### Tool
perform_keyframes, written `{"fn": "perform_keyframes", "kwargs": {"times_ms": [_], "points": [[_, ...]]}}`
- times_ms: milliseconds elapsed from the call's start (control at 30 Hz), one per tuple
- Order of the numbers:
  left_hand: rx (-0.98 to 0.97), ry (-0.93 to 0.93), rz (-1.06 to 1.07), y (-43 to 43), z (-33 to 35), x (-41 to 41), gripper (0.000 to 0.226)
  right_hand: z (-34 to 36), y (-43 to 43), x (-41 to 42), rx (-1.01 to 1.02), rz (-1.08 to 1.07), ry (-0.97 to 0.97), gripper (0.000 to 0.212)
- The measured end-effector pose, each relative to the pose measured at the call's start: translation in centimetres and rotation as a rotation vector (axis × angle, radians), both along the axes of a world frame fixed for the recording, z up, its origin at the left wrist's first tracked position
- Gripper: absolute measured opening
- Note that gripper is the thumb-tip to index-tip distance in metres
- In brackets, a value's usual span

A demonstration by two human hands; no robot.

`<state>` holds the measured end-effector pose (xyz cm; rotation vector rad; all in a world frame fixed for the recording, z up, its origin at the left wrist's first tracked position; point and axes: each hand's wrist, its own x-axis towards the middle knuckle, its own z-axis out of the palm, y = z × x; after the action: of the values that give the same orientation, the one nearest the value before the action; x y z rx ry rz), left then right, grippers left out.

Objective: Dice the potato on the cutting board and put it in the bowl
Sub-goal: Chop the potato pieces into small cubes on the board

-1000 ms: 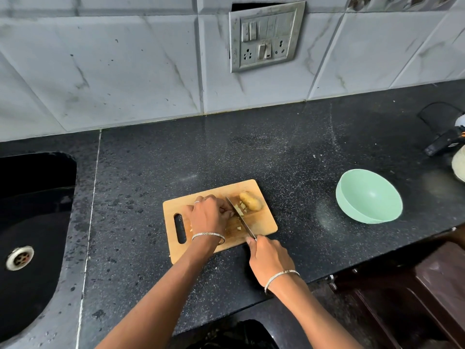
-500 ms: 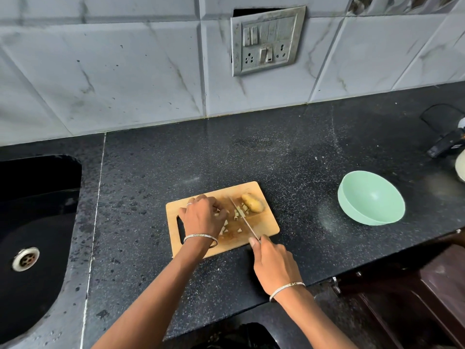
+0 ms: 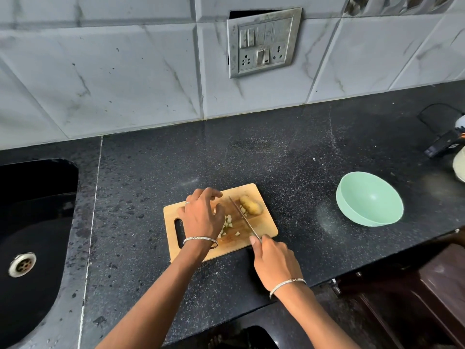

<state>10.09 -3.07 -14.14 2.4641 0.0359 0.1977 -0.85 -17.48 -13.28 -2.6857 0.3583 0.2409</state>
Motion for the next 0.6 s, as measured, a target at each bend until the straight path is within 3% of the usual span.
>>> {"fn": "perform_keyframes", "kwargs": {"times_ms": [300, 600], "points": [[0.213, 0.088, -0.154, -3.5, -0.4, 0.3, 0.022, 0.0, -2.2, 0.5, 0.068, -0.112, 0.033, 0.037], [0.174, 0.113, -0.112, -3.1, -0.6, 0.4, 0.014, 0.0, -2.1, 0.4, 0.128, -0.114, 0.021, 0.039]]}}
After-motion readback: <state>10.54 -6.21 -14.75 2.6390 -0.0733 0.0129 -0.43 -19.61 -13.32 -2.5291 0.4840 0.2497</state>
